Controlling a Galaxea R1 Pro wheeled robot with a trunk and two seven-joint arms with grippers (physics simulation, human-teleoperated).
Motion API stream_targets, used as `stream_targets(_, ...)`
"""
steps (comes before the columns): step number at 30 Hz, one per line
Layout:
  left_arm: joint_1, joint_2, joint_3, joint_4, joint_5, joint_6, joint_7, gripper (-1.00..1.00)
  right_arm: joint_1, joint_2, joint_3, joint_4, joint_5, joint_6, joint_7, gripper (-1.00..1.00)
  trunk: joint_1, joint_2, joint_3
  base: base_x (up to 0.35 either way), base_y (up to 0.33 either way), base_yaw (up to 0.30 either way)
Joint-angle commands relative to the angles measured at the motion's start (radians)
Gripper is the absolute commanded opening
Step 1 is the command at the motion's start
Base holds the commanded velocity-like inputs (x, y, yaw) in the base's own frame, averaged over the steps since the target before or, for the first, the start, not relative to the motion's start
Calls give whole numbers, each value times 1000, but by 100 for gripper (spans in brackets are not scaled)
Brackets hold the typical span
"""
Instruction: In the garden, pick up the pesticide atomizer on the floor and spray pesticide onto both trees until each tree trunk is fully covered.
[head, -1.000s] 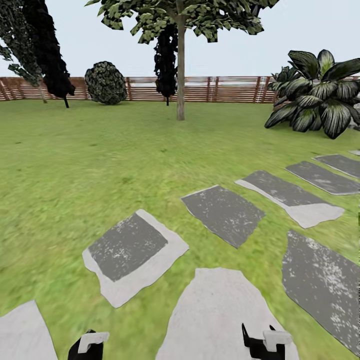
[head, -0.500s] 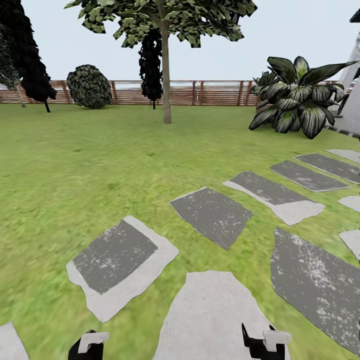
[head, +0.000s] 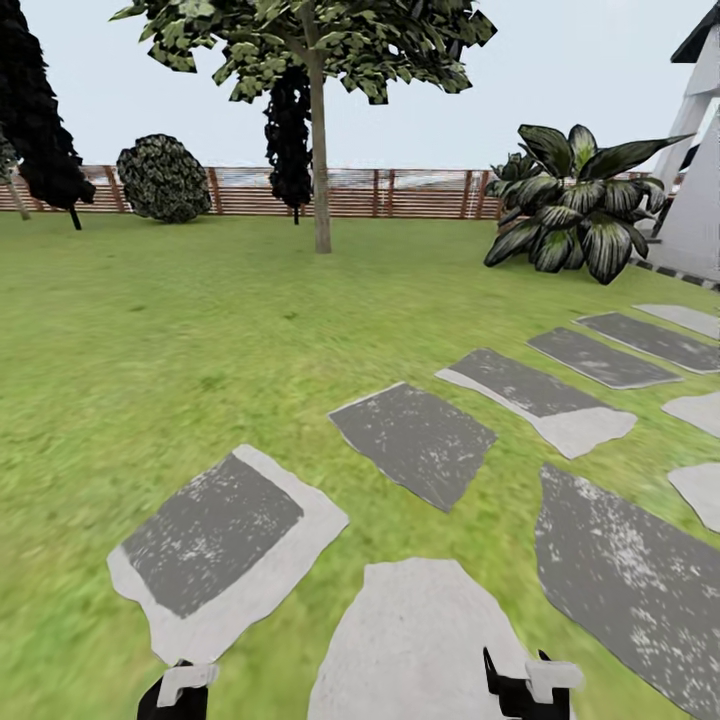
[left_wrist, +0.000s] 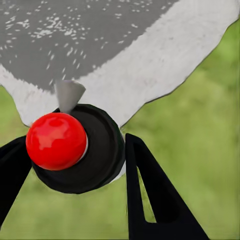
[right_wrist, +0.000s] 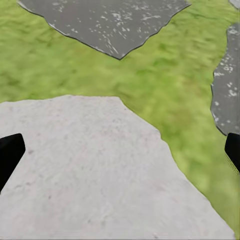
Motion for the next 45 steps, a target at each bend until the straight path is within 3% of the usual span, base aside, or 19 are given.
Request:
stream_targets(1, 0, 0, 0, 0, 0, 0, 0, -100, 0, 0, 0, 0, 0, 0, 0, 100, 0, 0, 2, 328, 0, -27)
stream_targets(45, 0, -2, 0, 4, 0, -1, 0, -100, 0, -2, 1, -3, 1, 0, 1, 100, 0, 0, 70, 335, 0, -78)
